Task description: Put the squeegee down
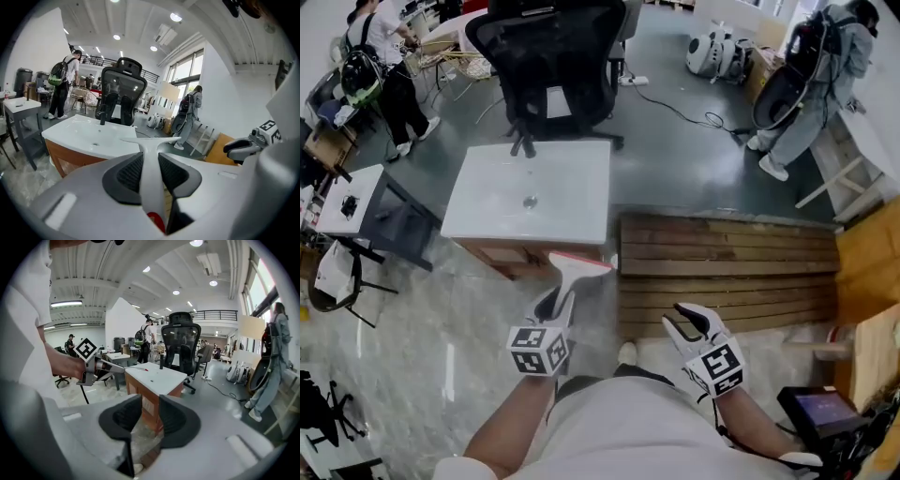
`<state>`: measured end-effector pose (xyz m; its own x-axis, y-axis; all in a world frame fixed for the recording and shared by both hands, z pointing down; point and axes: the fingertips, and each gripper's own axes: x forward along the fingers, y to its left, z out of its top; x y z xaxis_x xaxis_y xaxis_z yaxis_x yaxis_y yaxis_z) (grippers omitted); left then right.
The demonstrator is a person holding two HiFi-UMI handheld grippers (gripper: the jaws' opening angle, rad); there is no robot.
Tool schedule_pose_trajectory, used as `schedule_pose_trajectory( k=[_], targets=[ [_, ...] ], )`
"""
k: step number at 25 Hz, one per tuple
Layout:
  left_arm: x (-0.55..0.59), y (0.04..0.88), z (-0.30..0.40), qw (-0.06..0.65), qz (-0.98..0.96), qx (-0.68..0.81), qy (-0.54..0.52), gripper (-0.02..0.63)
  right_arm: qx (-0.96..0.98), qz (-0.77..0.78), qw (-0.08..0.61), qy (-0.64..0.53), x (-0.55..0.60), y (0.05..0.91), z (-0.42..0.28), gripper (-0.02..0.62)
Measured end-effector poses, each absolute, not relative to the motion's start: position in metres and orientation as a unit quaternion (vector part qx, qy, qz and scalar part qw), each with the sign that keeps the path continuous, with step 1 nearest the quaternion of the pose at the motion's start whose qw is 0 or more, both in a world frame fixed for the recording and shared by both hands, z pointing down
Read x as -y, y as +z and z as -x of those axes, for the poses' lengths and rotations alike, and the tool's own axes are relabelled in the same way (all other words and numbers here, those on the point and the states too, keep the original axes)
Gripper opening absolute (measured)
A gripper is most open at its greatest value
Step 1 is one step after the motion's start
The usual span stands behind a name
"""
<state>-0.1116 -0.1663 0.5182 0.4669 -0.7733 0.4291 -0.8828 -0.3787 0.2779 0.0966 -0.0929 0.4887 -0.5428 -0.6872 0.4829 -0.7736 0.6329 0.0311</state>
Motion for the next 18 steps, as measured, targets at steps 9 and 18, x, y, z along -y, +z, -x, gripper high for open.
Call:
schedule_pose_trajectory(
  k=[9,18],
  targets=[
    [0.311,0.537,0.063,0.239,-0.79,0.552,0.122,0.109,0.854,-0.451,0.229,0.121,0.151,0.509,-0.178,0.112],
    [0.462,0.585,0.049,0.264,-0.764,0.571,0.141,0.11,0.82,-0.503,0.23,0.147,0.237,0.514,-0.198,0.112]
  ],
)
